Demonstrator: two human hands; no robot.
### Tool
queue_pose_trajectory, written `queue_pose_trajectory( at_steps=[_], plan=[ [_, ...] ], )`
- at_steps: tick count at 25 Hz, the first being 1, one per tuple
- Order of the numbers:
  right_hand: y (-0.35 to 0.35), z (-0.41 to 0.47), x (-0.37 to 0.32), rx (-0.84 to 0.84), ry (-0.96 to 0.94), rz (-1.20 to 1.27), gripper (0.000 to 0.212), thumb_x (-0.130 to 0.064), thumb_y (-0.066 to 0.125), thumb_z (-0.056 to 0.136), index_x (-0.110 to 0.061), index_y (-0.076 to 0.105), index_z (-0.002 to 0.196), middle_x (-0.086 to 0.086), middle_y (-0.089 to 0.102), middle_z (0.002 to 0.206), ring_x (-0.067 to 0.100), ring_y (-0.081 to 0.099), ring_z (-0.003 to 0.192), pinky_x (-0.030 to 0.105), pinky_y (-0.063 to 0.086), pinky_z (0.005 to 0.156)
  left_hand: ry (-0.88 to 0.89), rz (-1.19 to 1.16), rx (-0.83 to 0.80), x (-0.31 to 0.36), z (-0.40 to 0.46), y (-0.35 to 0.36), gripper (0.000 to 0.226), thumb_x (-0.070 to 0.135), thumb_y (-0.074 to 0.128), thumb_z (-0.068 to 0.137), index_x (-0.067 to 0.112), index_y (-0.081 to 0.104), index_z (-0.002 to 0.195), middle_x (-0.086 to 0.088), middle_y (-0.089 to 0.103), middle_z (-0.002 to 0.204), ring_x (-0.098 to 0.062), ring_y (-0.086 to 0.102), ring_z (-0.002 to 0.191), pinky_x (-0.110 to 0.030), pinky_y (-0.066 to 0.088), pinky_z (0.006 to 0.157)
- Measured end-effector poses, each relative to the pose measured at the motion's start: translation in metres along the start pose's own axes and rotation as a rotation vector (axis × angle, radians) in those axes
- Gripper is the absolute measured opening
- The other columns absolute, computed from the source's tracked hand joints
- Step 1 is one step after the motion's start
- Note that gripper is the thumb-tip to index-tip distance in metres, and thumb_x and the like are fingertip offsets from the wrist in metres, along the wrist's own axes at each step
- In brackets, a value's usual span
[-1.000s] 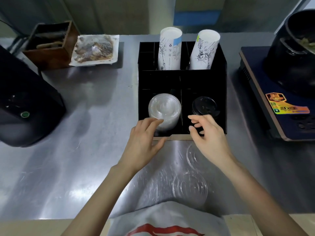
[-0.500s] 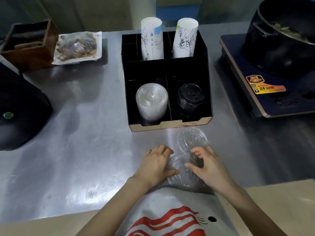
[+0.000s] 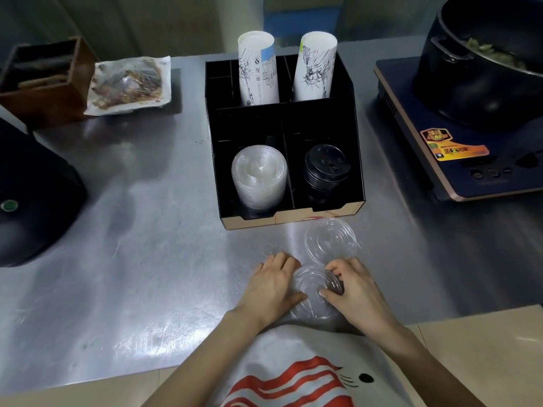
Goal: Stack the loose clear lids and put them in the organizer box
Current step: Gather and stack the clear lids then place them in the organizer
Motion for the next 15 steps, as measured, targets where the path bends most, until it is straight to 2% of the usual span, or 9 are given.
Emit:
queue_pose_trajectory(
  at_steps=[3, 7, 11, 13, 15],
  plan=[
    [0.001, 0.000, -0.001, 0.031, 0.011, 0.022, 0.031, -0.020, 0.067, 0.076, -0.013, 0.053, 0.103, 0.009, 0.053, 0.109, 0.025, 0.053, 0.103, 0.034, 0.045, 0.087, -0.002, -0.045, 0.018, -0.001, -0.001, 0.001, 0.048, 0.030, 0.063, 0.080, 0.013, 0.041, 0.119, -0.008, 0.045, 0.124, -0.025, 0.039, 0.111, -0.032, 0.029, 0.093],
    [0.002, 0.003, -0.003, 0.042, 0.029, 0.059, 0.029, -0.016, 0.067, 0.075, -0.012, 0.055, 0.101, 0.006, 0.057, 0.100, 0.021, 0.056, 0.091, 0.027, 0.042, 0.081, -0.010, -0.061, 0.017, 0.000, -0.002, 0.001, 0.043, 0.024, 0.061, 0.082, 0.012, 0.041, 0.118, -0.010, 0.045, 0.122, -0.027, 0.040, 0.109, -0.034, 0.031, 0.092],
    [-0.004, 0.009, -0.006, 0.038, 0.077, 0.197, 0.023, -0.014, 0.071, 0.072, -0.013, 0.063, 0.094, -0.002, 0.059, 0.080, 0.014, 0.056, 0.072, 0.022, 0.044, 0.075, -0.020, -0.128, 0.040, -0.005, -0.003, -0.002, 0.043, 0.021, 0.062, 0.082, 0.012, 0.042, 0.119, -0.011, 0.047, 0.121, -0.028, 0.042, 0.108, -0.037, 0.034, 0.093],
    [-0.009, 0.013, -0.005, 0.046, 0.082, 0.265, 0.018, -0.012, 0.071, 0.072, -0.014, 0.067, 0.088, -0.007, 0.061, 0.071, 0.005, 0.057, 0.065, 0.011, 0.046, 0.070, -0.014, -0.173, 0.060, -0.008, -0.005, -0.004, 0.042, 0.019, 0.061, 0.082, 0.012, 0.042, 0.119, -0.012, 0.048, 0.119, -0.029, 0.045, 0.106, -0.038, 0.036, 0.093],
    [-0.011, 0.016, -0.007, 0.043, 0.087, 0.307, 0.016, -0.011, 0.071, 0.072, -0.016, 0.068, 0.086, -0.012, 0.060, 0.067, -0.004, 0.055, 0.063, -0.001, 0.041, 0.061, -0.008, -0.231, 0.087, -0.010, -0.007, -0.006, 0.039, 0.016, 0.060, 0.083, 0.011, 0.043, 0.118, -0.012, 0.049, 0.116, -0.030, 0.049, 0.101, -0.038, 0.039, 0.090]
  ],
)
Point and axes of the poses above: each hand's wrist, its own z-axis towards the middle knuckle, its own y-axis out of the palm, x = y × z, the point moved 2 cm from there along z, towards the middle knuckle
